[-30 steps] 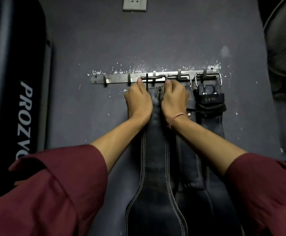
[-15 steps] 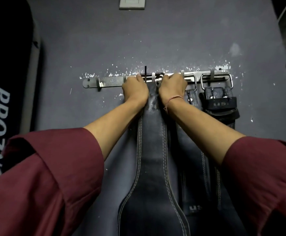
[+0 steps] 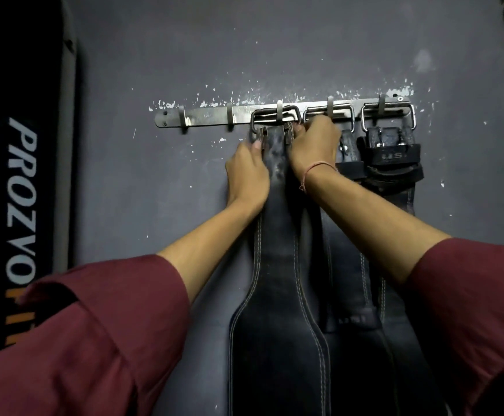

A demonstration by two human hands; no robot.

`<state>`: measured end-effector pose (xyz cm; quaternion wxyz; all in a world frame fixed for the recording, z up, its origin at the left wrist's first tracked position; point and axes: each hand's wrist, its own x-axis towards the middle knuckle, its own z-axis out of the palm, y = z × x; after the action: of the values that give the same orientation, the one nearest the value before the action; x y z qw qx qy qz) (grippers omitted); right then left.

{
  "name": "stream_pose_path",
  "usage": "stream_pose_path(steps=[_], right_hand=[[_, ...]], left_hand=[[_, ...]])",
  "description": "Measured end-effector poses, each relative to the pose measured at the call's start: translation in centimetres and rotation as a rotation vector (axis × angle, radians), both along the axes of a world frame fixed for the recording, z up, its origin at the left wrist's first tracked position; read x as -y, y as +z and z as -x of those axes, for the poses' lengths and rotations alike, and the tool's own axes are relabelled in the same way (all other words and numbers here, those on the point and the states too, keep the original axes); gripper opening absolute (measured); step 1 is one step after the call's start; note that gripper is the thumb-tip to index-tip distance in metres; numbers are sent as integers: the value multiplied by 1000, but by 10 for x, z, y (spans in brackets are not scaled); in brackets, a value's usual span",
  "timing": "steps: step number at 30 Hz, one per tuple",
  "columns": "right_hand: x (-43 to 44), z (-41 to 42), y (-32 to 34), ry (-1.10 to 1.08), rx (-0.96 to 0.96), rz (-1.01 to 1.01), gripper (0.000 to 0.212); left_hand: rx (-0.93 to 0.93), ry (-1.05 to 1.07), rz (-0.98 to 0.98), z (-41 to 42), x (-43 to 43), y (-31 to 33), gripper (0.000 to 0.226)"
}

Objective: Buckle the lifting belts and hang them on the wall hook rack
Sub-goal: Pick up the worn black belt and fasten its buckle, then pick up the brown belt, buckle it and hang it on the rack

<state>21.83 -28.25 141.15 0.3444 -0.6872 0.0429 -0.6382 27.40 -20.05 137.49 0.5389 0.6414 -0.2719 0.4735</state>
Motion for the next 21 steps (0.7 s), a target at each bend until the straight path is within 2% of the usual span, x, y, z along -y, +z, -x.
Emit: stream_pose_path(steps=[2, 7, 11, 17, 21], right_hand=[[-4, 4, -14, -34, 55, 22, 19], [-14, 20, -70, 10, 142, 172, 44], [-20, 28, -127, 55, 185, 201, 32], [-46, 62, -227, 178, 22, 68, 15], [-64, 92, -316, 264, -211, -84, 10]], left_hand=[[14, 6, -32, -2, -7, -17, 30], [-21, -12, -50, 2, -22, -60, 19], [-8, -58, -42, 24, -34, -107, 14], [-147, -136, -20, 56, -58, -204, 10], [-388, -203, 43, 80, -76, -299, 11]])
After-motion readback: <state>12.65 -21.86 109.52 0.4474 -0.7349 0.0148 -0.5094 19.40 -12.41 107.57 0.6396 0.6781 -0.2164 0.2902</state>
